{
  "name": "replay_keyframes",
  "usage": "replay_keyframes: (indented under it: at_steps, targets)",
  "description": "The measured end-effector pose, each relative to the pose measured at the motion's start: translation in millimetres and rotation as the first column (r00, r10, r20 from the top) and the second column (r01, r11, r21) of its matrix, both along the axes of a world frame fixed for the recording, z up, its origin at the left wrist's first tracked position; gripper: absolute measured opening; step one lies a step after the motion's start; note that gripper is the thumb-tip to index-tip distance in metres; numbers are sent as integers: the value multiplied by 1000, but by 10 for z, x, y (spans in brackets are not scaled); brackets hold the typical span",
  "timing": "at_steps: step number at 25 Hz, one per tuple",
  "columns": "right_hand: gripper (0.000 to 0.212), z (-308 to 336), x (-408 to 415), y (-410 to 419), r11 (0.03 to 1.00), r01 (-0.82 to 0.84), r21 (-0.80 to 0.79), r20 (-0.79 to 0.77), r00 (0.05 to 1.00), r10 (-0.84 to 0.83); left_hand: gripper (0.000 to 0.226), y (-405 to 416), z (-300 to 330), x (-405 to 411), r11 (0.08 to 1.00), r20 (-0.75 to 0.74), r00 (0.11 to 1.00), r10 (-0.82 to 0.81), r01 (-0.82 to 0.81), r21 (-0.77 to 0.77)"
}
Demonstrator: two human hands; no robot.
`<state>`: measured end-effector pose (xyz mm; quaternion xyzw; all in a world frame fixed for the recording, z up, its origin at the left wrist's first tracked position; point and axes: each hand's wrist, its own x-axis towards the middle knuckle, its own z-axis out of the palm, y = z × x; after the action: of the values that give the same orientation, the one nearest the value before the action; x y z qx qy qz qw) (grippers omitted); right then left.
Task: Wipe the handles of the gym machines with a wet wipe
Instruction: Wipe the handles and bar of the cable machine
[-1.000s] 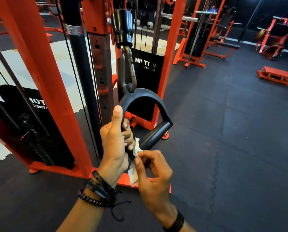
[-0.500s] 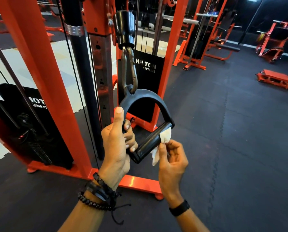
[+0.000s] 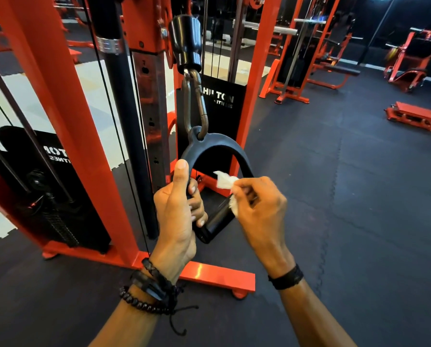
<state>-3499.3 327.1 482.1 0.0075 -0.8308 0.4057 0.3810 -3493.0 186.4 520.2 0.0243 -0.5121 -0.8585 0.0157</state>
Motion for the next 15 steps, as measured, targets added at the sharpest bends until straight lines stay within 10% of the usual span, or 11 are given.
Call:
replay_keyframes:
  at_steps: [4, 8, 12, 15]
  targets:
    - [9, -127, 93, 46, 988, 33, -148, -35, 999, -39, 49, 2, 1, -2, 1000, 1, 1000, -1, 1, 6]
    - [7, -317, 464, -309, 983, -171, 59, -112, 978, 177, 49, 17, -18, -20, 1000, 2, 1000, -13, 13, 21]
    - [9, -149, -25, 181, 965, 167, -202, -114, 975, -192, 49, 77, 7, 5, 999, 19, 999, -38, 37, 31]
    - [6, -299, 308, -133, 986, -11, -169, -131, 991, -11, 49, 68, 2, -5, 998, 20, 999, -39, 38, 40]
